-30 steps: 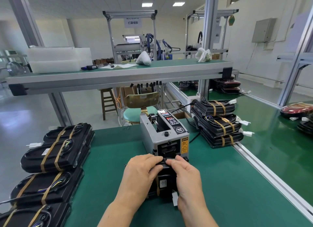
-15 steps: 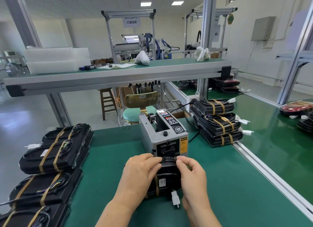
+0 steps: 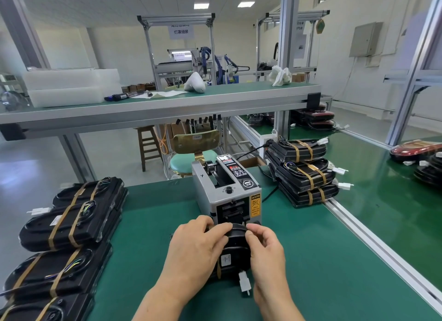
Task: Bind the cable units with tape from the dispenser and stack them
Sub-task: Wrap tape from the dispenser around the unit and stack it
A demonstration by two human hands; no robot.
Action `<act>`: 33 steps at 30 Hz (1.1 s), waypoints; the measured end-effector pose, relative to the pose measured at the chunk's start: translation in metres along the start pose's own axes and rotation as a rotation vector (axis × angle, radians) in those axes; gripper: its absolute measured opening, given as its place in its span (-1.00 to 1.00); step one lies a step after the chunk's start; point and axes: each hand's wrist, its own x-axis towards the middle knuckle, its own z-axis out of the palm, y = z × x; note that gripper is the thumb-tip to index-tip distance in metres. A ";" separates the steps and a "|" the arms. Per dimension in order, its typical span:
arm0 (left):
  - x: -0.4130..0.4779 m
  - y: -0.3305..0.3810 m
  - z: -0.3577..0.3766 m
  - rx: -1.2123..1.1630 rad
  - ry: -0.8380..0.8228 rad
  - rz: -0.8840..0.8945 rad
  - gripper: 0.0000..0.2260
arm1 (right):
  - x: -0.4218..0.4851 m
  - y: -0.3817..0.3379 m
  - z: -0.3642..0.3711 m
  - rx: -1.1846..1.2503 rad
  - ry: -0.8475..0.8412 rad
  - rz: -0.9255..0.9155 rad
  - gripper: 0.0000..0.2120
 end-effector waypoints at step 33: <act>-0.023 -0.027 -0.016 -0.519 0.129 -0.298 -0.47 | 0.064 -0.031 0.032 -0.036 0.033 0.282 -0.90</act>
